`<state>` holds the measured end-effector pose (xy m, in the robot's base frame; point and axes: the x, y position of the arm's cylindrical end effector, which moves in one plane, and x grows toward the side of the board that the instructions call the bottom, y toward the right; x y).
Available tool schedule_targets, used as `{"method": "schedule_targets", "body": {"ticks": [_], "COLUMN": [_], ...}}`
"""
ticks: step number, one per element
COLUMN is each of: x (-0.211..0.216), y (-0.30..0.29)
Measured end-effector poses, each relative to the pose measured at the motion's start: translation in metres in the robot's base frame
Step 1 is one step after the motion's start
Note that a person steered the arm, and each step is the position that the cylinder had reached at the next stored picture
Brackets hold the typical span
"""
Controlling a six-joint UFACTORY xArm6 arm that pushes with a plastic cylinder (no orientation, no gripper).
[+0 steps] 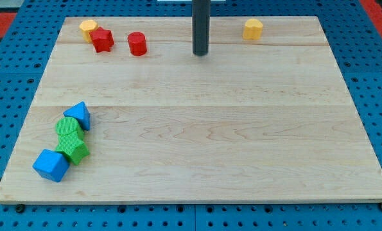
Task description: Place your arm in between the red blocks
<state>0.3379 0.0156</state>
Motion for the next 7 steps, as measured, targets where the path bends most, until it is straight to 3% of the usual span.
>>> {"method": "schedule_targets", "body": {"ticks": [1,2,4,5,7], "x": [0.033,0.037,0.037,0.035,0.033], "y": [-0.054,-0.105,-0.114,-0.165,-0.173]}}
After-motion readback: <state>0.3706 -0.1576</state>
